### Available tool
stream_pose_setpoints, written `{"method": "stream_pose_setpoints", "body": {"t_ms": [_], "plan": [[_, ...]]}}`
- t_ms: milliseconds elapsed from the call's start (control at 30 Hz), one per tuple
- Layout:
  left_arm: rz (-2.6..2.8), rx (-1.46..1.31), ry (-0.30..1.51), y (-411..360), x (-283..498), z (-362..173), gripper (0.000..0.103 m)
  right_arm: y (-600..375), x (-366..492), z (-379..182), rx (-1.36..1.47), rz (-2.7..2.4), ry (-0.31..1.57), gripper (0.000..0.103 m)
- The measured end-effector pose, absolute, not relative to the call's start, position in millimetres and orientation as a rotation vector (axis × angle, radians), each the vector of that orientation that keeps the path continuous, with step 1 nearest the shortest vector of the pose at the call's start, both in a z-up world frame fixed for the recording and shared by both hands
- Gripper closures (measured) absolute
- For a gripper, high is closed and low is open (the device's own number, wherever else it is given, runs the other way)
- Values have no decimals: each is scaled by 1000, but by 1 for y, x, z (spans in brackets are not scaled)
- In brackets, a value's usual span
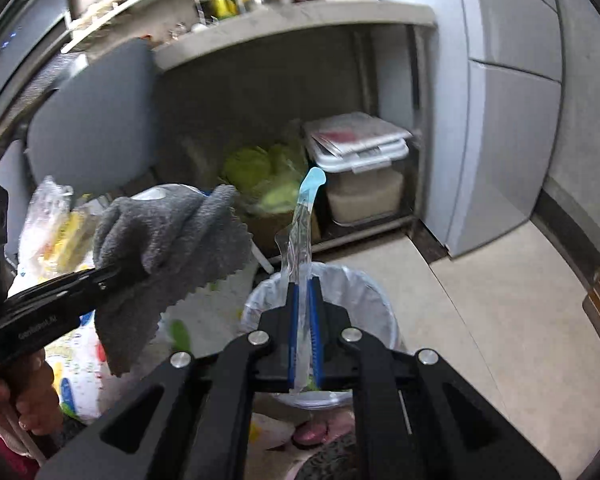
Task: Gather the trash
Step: 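Carry the sock and bottle over the trash bin and open both tools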
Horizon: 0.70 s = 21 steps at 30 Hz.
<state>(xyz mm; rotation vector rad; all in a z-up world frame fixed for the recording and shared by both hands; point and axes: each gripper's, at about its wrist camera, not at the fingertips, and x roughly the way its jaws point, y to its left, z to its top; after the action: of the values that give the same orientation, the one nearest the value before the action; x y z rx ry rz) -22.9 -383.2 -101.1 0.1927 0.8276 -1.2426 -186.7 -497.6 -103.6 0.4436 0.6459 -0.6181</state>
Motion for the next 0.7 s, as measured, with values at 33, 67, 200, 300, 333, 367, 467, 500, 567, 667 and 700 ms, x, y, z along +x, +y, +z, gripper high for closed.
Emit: {"method": "stream_pose_setpoints", "body": {"t_ms": [33,67,200,300,333,367,467,500,567,667,700], "plan": [[-1244,204,831,-392,-24,-105,90,-503,-186,-107,446,-627,650,97],[-1246,213,828,-400,-25,-107,89,-508,-183,-110,448,-634,653,97],[-1233,260,802,-426,-24,-116,83,-526,-175,-121,449,-645,664,97],[-1221,284,801,-437,-24,-124,72,-540,-165,-133,463,-644,689,96],[-1214,290,801,-440,-23,-126,62,-543,-162,-138,470,-641,696,96],[-1206,289,797,-442,-21,-128,57,-546,-160,-140,476,-636,701,96],[-1198,286,787,-444,-16,-128,53,-552,-155,-148,497,-632,715,93],[-1195,282,785,-444,-14,-127,51,-552,-153,-149,499,-628,716,89],[-1192,269,779,-442,-10,-125,48,-552,-154,-149,499,-636,710,78],[-1177,251,772,-437,-5,-119,48,-551,-153,-146,496,-630,700,68],[-1171,242,767,-433,-3,-116,48,-551,-153,-144,493,-632,697,68]]}}
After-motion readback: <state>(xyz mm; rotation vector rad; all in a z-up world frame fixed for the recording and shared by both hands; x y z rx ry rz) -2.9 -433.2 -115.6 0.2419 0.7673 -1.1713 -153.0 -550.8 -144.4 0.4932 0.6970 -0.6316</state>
